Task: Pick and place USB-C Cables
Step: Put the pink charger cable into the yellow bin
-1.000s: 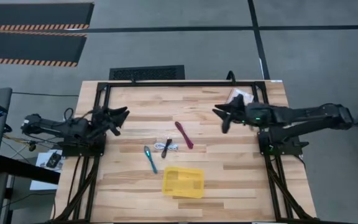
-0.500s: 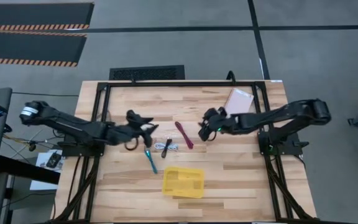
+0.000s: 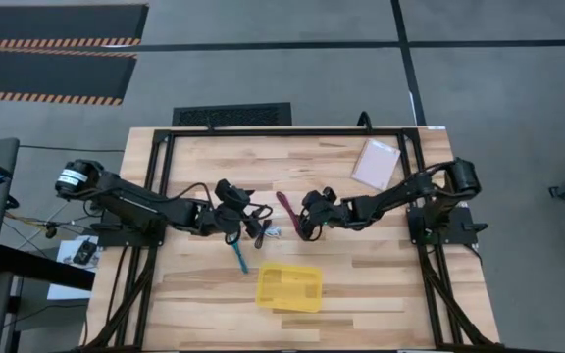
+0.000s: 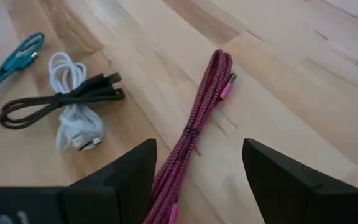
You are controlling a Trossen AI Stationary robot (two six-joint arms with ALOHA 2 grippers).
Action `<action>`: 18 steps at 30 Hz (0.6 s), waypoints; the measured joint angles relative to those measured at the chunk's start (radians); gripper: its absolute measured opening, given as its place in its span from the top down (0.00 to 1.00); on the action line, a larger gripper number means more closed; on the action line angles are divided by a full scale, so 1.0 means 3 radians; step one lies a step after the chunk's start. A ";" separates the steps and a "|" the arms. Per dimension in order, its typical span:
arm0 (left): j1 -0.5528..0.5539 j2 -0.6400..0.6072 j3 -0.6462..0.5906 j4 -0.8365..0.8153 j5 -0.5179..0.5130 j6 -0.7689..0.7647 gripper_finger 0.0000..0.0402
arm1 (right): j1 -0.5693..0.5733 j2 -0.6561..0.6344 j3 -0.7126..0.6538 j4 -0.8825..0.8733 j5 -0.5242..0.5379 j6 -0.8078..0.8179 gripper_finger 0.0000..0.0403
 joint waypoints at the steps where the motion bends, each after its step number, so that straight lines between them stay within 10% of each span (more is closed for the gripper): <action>1: 0.0000 0.0000 0.0003 0.0003 0.0001 0.0000 0.36 | 0.0000 0.0061 0.0034 0.0001 0.0006 -0.0001 0.34; 13: -0.0006 0.0000 0.0006 -0.0003 0.0001 -0.0003 0.36 | 0.0022 0.0720 0.0465 -0.0255 0.0171 0.0210 0.35; 18: -0.0006 0.0000 0.0006 0.0002 -0.0011 -0.0051 0.36 | 0.0105 0.0765 0.0684 -0.0897 0.0418 0.0451 0.51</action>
